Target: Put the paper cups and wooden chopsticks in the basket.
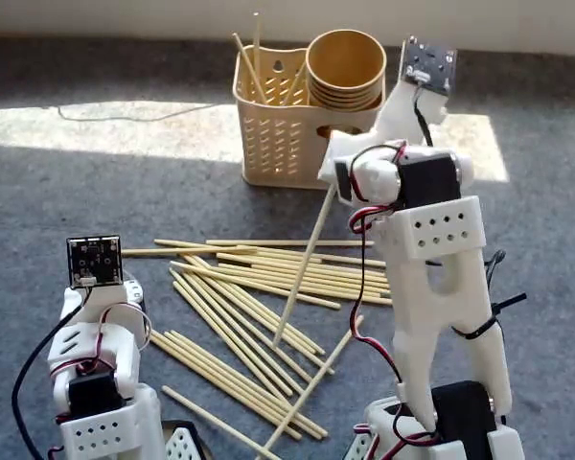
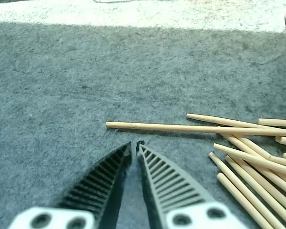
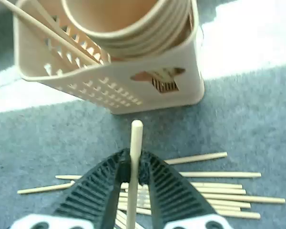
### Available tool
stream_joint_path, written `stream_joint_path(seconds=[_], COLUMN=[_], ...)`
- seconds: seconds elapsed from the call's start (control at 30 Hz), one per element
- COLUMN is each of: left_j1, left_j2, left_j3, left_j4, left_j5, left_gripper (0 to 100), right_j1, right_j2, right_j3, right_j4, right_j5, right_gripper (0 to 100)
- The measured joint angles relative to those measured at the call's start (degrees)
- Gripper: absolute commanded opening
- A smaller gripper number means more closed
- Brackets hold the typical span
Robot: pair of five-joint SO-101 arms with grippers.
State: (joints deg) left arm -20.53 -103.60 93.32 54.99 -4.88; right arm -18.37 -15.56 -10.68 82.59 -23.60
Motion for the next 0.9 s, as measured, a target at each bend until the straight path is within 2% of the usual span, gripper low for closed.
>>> stream_joint_path(seconds=[0.17, 0.33, 0.63, 0.9], left_j1=[0.0, 0.0, 0.0, 0.0], left_j2=[0.0, 0.0, 0.0, 0.0], left_j3=[0.0, 0.0, 0.0, 0.0], left_j4=[0.0, 0.0, 0.0, 0.0], left_j5=[0.0, 0.0, 0.0, 0.0], left_gripper=[4, 4, 4, 4], right_j1=[0.0, 0.0, 0.0, -0.09], right_j2=[-0.09, -0.09, -0.09, -0.09], right_j3=[-9.32, -12.57, -11.16, -0.97], right_j4=[-3.96, -15.47, -40.0, -63.47], right_j5=[2.29, 3.43, 6.24, 12.75], right_gripper=[0.5, 0.5, 0.5, 0.5])
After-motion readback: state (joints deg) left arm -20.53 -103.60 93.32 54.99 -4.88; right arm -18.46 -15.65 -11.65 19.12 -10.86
